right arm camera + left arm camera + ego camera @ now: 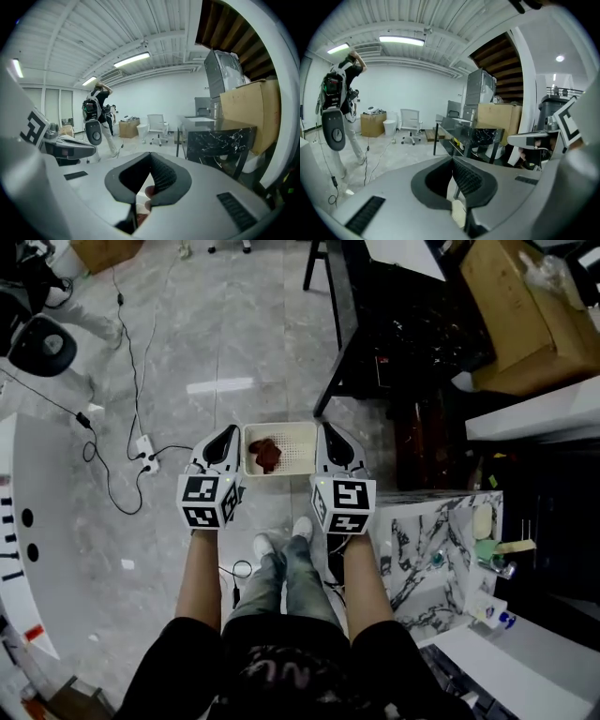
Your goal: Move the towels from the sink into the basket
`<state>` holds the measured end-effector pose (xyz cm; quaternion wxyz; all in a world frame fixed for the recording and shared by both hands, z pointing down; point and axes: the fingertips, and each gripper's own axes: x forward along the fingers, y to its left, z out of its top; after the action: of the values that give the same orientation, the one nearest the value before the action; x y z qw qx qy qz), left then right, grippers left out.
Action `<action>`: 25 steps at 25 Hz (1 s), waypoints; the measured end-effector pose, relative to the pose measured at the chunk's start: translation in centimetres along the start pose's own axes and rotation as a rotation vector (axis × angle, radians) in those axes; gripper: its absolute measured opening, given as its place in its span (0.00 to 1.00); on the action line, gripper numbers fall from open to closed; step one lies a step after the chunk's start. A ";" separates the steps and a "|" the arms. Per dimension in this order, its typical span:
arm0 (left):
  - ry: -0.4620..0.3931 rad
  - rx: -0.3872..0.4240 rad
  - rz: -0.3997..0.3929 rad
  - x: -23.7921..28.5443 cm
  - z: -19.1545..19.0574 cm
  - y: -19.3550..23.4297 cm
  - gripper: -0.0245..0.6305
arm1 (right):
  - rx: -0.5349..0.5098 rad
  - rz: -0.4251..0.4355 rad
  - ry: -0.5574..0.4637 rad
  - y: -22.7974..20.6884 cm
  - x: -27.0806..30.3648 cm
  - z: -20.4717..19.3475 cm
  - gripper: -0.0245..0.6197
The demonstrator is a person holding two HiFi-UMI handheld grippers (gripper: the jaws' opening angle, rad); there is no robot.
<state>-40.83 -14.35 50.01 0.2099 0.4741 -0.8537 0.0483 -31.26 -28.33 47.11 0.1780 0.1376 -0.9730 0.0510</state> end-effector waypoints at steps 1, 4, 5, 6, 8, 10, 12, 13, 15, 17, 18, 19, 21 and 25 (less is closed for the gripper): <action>-0.010 0.007 0.002 -0.5 0.9 0.0 0.06 | -0.003 -0.003 -0.011 0.0 -0.4 0.9 0.06; -0.037 0.028 0.004 -1.7 3.3 -0.1 0.06 | -0.010 -0.011 -0.041 0.0 -1.5 3.3 0.06; -0.046 0.033 0.005 -2.1 4.1 -0.2 0.06 | -0.014 -0.012 -0.050 0.1 -1.8 4.1 0.06; -0.056 0.037 0.006 -2.5 4.8 -0.2 0.06 | -0.018 -0.014 -0.058 0.1 -2.2 4.7 0.06; -0.073 0.044 0.008 -3.3 6.2 -0.2 0.06 | -0.022 -0.017 -0.075 0.2 -2.9 6.1 0.06; -0.087 0.051 0.013 -4.0 7.6 -0.1 0.06 | -0.024 -0.023 -0.097 0.2 -3.5 7.6 0.06; -0.102 0.052 0.019 -4.8 8.9 0.0 0.06 | -0.025 -0.032 -0.120 0.0 -4.2 9.1 0.06; -0.112 0.049 0.022 -5.2 9.5 0.0 0.06 | -0.027 -0.035 -0.131 0.0 -4.5 9.8 0.06; -0.129 0.051 0.023 -6.1 10.5 -0.1 0.06 | -0.036 -0.038 -0.153 -0.1 -5.5 11.1 0.06; -0.139 0.073 0.029 -6.9 11.6 -0.4 0.06 | -0.040 -0.041 -0.170 -0.1 -6.4 12.1 0.06; -0.146 0.081 0.033 -7.3 12.2 -0.5 0.06 | -0.040 -0.043 -0.178 -0.2 -6.8 12.6 0.06; -0.155 0.083 0.036 -7.6 12.8 -0.6 0.06 | -0.041 -0.044 -0.185 -0.2 -7.3 13.1 0.06; -0.177 0.084 0.038 -8.2 14.2 -0.9 0.06 | -0.045 -0.049 -0.200 -0.4 -8.1 13.8 0.06; -0.215 0.104 0.035 -9.6 16.5 -1.8 0.06 | -0.052 -0.059 -0.226 -0.6 -9.7 15.0 0.06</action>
<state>-40.09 -12.37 30.96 0.0913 0.4717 -0.8759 0.0448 -27.37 -28.70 29.63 0.0723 0.1665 -0.9834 0.0049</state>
